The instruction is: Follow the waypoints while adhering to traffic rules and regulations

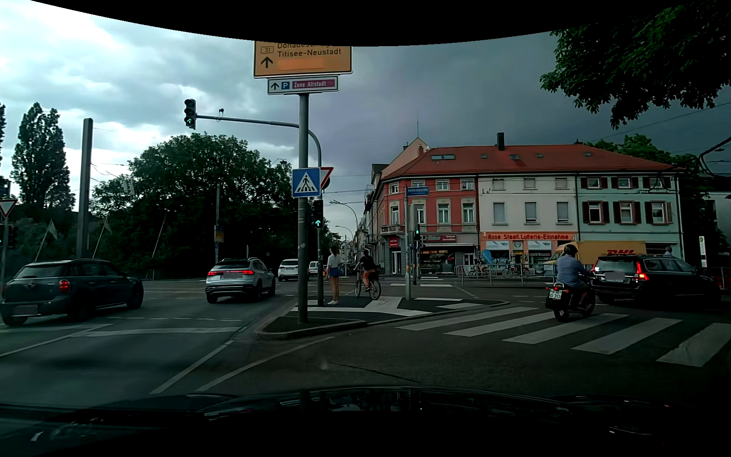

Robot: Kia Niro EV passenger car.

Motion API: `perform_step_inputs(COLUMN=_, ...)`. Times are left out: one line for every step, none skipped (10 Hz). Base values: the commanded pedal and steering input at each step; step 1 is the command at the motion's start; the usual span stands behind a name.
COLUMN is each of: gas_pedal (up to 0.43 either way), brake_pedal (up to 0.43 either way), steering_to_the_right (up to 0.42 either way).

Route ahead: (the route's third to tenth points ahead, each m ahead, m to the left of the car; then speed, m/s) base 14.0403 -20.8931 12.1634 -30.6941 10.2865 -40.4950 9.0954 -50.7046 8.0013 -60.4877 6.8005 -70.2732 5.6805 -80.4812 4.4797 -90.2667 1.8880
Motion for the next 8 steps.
perform_step_inputs(gas_pedal=0.13, brake_pedal=0.0, steering_to_the_right=0.171)
perform_step_inputs(gas_pedal=0.118, brake_pedal=0.0, steering_to_the_right=0.184)
perform_step_inputs(gas_pedal=0.118, brake_pedal=0.0, steering_to_the_right=0.196)
perform_step_inputs(gas_pedal=0.098, brake_pedal=0.0, steering_to_the_right=0.209)
perform_step_inputs(gas_pedal=0.087, brake_pedal=0.0, steering_to_the_right=0.222)
perform_step_inputs(gas_pedal=0.087, brake_pedal=0.0, steering_to_the_right=0.23)
perform_step_inputs(gas_pedal=0.087, brake_pedal=0.0, steering_to_the_right=0.242)
perform_step_inputs(gas_pedal=0.087, brake_pedal=0.0, steering_to_the_right=0.254)
